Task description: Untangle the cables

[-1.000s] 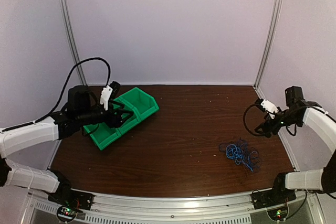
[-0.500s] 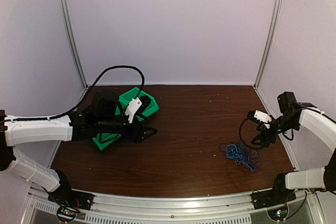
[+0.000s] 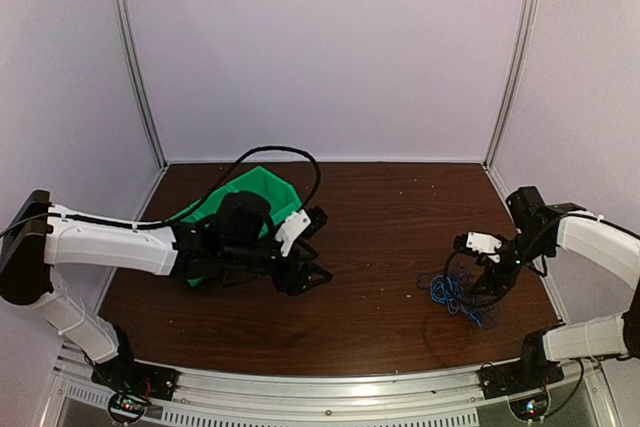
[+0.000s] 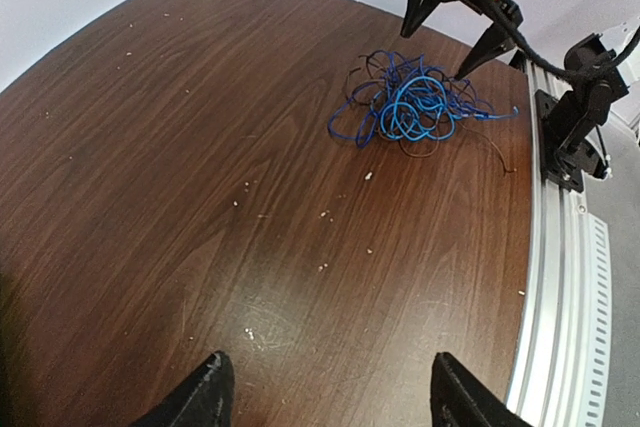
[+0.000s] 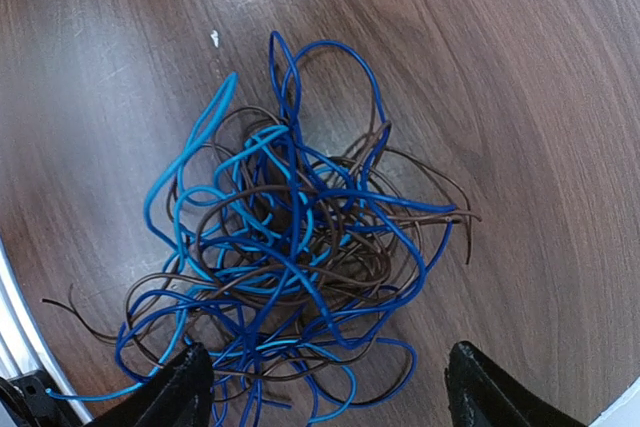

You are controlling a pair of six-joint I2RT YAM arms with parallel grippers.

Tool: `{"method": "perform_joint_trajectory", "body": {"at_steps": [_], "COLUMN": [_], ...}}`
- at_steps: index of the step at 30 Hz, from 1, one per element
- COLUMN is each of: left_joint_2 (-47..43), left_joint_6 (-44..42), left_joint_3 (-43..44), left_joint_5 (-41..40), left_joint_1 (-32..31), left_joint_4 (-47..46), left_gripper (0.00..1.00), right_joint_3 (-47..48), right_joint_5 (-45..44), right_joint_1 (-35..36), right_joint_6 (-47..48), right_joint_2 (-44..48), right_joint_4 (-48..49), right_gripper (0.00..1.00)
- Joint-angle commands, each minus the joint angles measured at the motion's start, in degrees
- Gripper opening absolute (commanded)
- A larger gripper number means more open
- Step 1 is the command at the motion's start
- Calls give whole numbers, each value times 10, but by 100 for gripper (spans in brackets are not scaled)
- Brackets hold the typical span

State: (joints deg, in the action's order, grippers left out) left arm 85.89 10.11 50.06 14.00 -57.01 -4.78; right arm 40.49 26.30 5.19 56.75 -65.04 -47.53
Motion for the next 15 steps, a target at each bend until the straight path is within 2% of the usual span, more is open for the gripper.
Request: {"method": "perform_joint_trajectory", "body": {"at_steps": [1,10,12,15], "left_joint_2": [9,19,23,22], "left_joint_6": [33,52,56,63], "left_joint_3": [17,2,-2,-12], "left_joint_5": [16,-3,-12,-23], "left_joint_1": [-2,-2,-2,-1], "left_joint_4": [-69,-104,-107,-115], "left_gripper": [69,70,71,71], "right_joint_3": [-3,3,5,15], "right_joint_5": [-30,-28,-30,-34], "right_joint_1": [5,28,48,99], "right_joint_6": [-11,-20,-31,-54], "right_joint_2": [-20,-80,-102,-142], "right_joint_4": [42,76,88,106], "right_gripper": [81,78,72,58]}}
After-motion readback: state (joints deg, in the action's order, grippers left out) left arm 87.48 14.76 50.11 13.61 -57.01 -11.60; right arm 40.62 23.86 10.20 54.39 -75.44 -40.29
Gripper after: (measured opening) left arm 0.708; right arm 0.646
